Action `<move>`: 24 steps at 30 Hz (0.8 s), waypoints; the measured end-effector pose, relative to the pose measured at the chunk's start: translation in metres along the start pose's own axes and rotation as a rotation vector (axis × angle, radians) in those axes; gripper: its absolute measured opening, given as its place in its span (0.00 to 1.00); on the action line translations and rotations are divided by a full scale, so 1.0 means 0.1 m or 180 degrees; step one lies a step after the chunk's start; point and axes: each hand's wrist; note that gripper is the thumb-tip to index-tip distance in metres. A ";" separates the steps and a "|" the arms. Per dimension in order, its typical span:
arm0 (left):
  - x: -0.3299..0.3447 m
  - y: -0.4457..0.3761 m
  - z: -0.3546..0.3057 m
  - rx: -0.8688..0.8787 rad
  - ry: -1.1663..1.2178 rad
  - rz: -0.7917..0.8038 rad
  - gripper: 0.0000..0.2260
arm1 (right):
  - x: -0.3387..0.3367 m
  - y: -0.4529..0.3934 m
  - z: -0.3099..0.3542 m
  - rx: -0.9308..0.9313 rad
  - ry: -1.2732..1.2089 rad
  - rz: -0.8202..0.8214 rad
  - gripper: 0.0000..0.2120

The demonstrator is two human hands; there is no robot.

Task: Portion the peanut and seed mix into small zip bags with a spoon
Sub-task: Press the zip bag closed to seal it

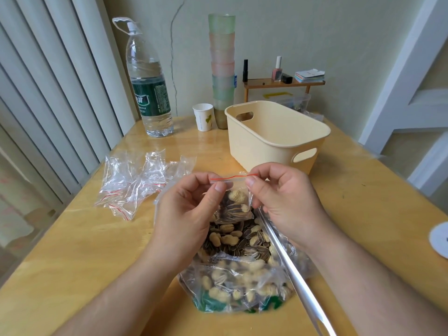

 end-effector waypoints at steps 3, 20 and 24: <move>-0.01 0.00 0.00 0.0043 -0.0010 -0.0057 0.08 | 0.00 0.01 0.02 0.0046 -0.0094 0.0111 0.04; 0.01 0.02 -0.03 0.0223 -0.0082 -0.0031 0.04 | 0.05 0.03 0.02 -0.0109 0.0066 0.0085 0.08; 0.01 0.02 -0.04 0.0267 -0.0115 -0.0014 0.05 | 0.04 0.05 0.03 -0.0063 -0.0011 0.0169 0.07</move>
Point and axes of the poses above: each hand's wrist, its own y-axis away from the middle knuckle, its own x-axis out of the palm, z = x × y, and after that the axes turned 2 degrees about -x, right-handed
